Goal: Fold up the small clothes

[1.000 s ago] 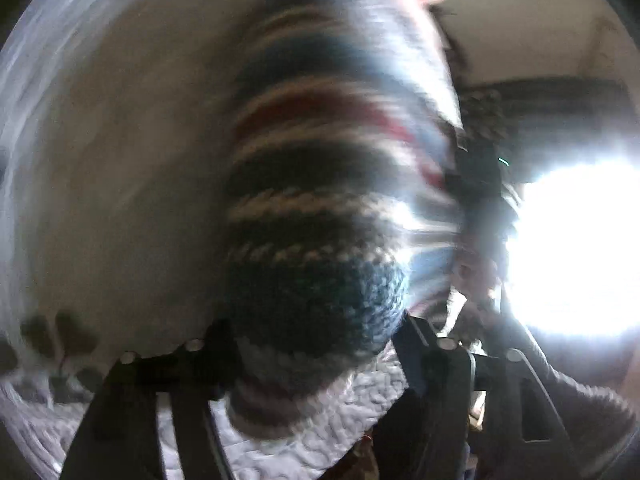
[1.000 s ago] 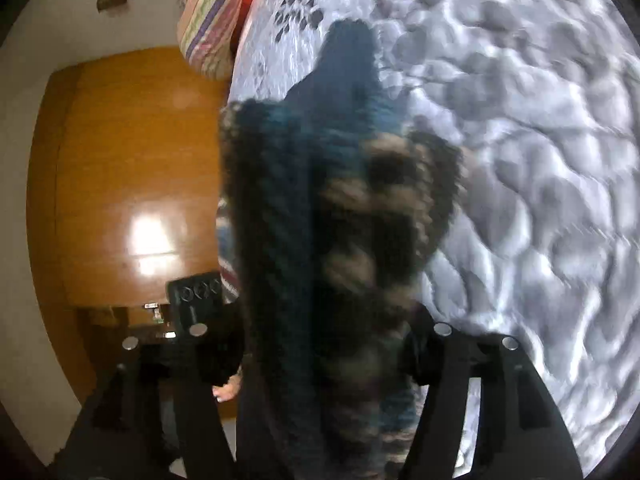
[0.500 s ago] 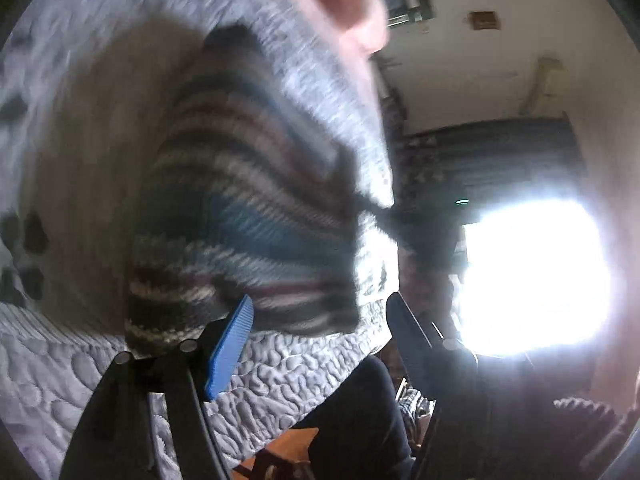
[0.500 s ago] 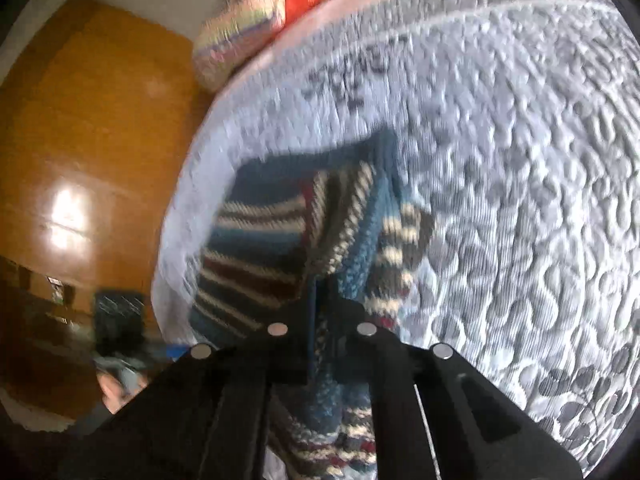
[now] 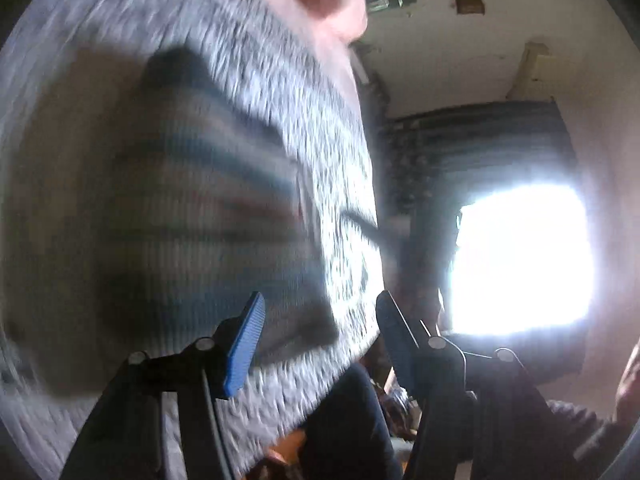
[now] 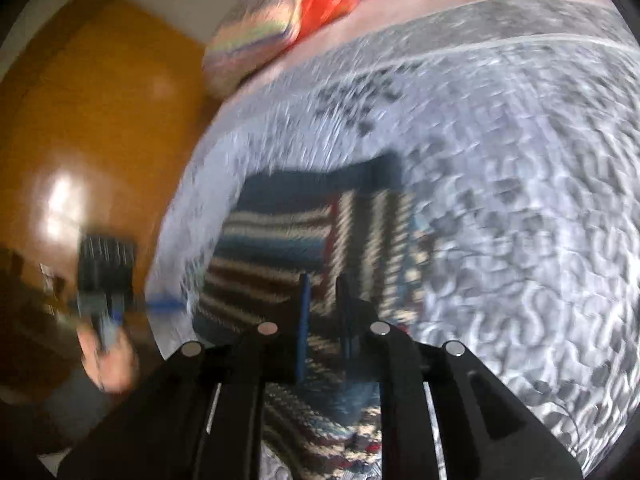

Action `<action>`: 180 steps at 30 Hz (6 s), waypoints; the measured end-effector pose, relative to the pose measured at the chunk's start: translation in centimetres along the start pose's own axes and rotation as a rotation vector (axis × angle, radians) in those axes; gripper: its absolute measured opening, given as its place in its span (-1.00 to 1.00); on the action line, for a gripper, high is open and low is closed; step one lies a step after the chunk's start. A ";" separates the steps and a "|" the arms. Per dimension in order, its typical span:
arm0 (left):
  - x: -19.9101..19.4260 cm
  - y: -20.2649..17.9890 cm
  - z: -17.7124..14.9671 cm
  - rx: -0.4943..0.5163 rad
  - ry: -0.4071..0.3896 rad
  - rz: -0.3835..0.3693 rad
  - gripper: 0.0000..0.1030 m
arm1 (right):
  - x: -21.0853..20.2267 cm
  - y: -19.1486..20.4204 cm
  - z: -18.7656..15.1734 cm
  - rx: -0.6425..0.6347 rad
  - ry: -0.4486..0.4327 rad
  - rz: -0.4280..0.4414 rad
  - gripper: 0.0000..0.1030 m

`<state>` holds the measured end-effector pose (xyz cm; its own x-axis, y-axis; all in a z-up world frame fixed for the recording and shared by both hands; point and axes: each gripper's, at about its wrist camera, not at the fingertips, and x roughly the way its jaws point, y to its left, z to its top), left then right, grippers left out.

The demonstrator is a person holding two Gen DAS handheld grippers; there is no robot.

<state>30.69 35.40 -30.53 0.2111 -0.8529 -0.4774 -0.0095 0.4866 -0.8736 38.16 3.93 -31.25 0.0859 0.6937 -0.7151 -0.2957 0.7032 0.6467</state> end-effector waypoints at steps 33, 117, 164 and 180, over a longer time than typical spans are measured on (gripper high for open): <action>3.3 -1.6 -6.5 0.163 0.142 0.363 -0.25 | -2.3 2.6 -11.8 -0.163 0.172 -0.210 -1.00; -14.0 -35.3 -29.5 0.421 -0.338 0.992 0.78 | -27.9 34.0 -24.2 -0.190 -0.352 -0.731 0.94; -14.0 -35.2 -29.7 0.396 -0.352 1.001 0.78 | -27.0 34.1 -24.2 -0.196 -0.359 -0.729 0.94; -14.0 -35.3 -29.5 0.391 -0.349 1.004 0.78 | -26.7 33.8 -23.9 -0.196 -0.348 -0.720 0.94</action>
<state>-0.82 24.64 4.17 0.5419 0.0260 -0.8400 -0.0349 0.9994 0.0084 3.16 5.47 3.37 0.5985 0.1144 -0.7929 -0.2135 0.9767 -0.0203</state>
